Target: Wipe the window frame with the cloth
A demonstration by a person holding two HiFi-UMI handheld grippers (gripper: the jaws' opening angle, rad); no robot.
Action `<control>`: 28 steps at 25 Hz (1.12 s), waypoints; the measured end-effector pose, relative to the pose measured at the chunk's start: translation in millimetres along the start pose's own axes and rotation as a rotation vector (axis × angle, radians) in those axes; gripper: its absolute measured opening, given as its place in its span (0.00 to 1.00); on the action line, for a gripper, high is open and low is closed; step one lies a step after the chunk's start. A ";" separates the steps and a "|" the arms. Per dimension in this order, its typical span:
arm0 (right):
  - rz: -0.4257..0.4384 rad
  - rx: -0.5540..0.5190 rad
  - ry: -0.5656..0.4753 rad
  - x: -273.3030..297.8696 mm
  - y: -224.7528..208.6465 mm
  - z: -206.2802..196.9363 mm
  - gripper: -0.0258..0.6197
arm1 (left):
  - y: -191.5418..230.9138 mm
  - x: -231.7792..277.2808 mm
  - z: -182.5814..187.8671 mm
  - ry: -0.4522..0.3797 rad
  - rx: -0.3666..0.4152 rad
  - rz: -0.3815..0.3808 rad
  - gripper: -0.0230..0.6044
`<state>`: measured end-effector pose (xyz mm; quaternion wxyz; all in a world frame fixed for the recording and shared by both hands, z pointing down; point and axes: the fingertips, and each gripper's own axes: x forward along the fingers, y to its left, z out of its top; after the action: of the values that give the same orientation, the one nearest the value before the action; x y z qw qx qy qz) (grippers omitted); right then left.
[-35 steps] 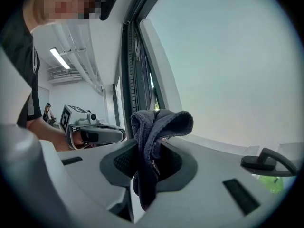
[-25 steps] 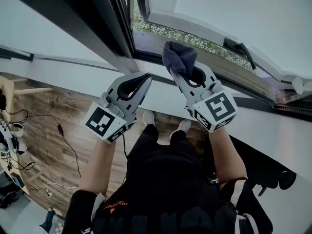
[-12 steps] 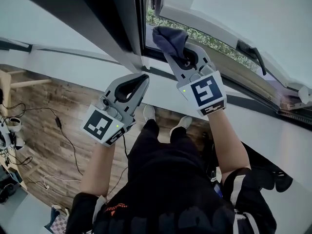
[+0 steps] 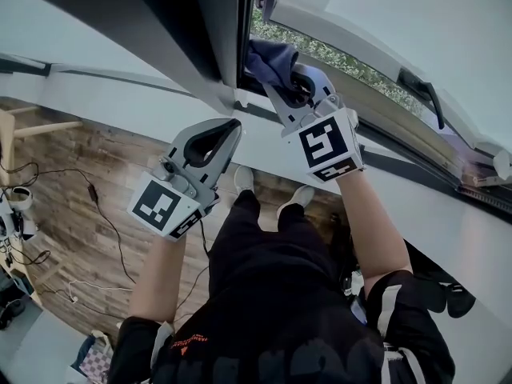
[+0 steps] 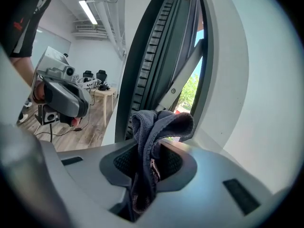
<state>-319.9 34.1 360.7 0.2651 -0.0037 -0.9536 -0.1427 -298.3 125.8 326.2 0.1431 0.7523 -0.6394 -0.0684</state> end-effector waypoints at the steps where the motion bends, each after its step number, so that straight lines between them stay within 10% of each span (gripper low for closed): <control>1: 0.001 -0.013 0.007 2.2 0.9 0.3 0.15 | 0.6 -0.2 -0.3 0.001 -0.001 0.000 0.07; 28: -0.034 -0.042 0.114 7.0 10.9 -37.2 0.15 | -19.7 17.6 -27.0 0.061 -0.017 -0.045 0.07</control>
<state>-306.2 33.9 397.6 0.3165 0.0153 -0.9336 -0.1671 -269.0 114.7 347.3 0.1673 0.7670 -0.6170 -0.0542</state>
